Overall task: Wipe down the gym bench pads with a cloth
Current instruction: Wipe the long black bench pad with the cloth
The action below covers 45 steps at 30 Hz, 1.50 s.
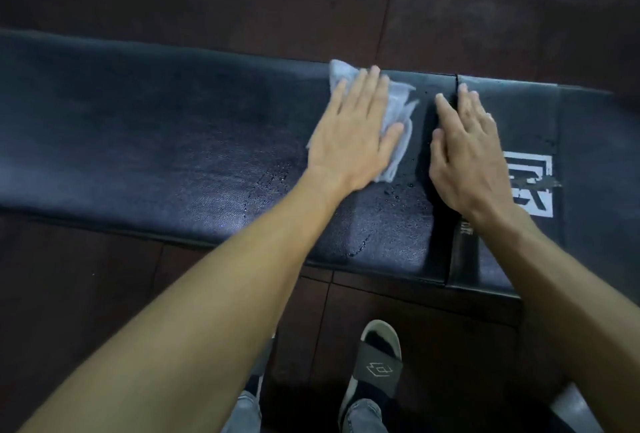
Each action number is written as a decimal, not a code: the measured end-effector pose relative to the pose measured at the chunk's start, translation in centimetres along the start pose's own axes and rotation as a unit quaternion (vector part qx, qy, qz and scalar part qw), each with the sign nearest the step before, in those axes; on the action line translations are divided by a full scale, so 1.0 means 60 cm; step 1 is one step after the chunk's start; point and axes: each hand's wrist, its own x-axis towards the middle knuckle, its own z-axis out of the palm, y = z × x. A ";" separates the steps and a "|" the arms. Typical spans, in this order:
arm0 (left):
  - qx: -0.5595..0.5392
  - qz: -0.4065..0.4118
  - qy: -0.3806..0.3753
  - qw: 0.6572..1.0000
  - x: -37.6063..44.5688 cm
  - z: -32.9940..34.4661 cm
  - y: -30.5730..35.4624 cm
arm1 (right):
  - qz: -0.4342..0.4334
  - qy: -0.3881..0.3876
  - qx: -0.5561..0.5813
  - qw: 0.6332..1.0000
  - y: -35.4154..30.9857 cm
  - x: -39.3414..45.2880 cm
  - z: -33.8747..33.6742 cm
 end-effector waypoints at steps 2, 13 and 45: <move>-0.010 0.030 0.004 0.999 -0.043 0.003 0.031 | -0.004 -0.012 0.004 1.000 0.005 -0.014 0.000; -0.044 -0.043 0.015 0.998 -0.269 0.017 -0.041 | -0.013 -0.020 0.020 1.000 -0.029 -0.066 0.011; -0.049 -0.023 -0.011 0.998 -0.103 0.004 0.101 | 0.007 -0.036 0.045 0.998 0.073 -0.090 -0.026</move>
